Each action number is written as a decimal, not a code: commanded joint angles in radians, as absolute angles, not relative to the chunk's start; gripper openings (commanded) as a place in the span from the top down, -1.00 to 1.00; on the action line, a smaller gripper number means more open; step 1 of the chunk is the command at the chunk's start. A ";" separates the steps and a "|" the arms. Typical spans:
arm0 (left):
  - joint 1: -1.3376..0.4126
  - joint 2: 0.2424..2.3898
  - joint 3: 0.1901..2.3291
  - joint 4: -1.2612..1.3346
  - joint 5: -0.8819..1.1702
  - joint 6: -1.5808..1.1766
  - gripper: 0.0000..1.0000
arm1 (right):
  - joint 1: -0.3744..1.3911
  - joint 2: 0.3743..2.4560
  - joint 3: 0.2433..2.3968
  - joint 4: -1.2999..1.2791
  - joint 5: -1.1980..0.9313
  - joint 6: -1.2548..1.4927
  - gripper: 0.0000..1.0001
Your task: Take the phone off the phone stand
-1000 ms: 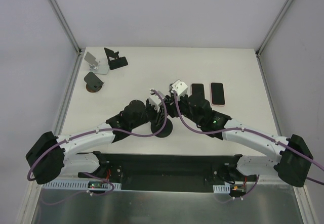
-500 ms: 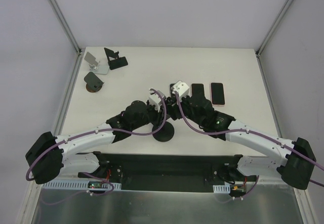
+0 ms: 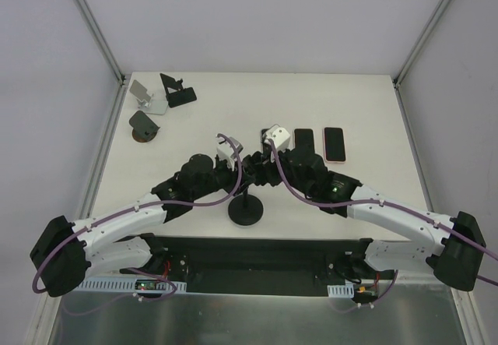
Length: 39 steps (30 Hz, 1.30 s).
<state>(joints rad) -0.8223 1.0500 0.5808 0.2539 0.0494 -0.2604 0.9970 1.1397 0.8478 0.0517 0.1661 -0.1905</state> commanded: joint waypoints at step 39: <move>-0.966 0.934 0.514 0.183 -0.253 -0.164 1.00 | 0.900 1.486 1.256 -0.017 0.488 0.132 0.98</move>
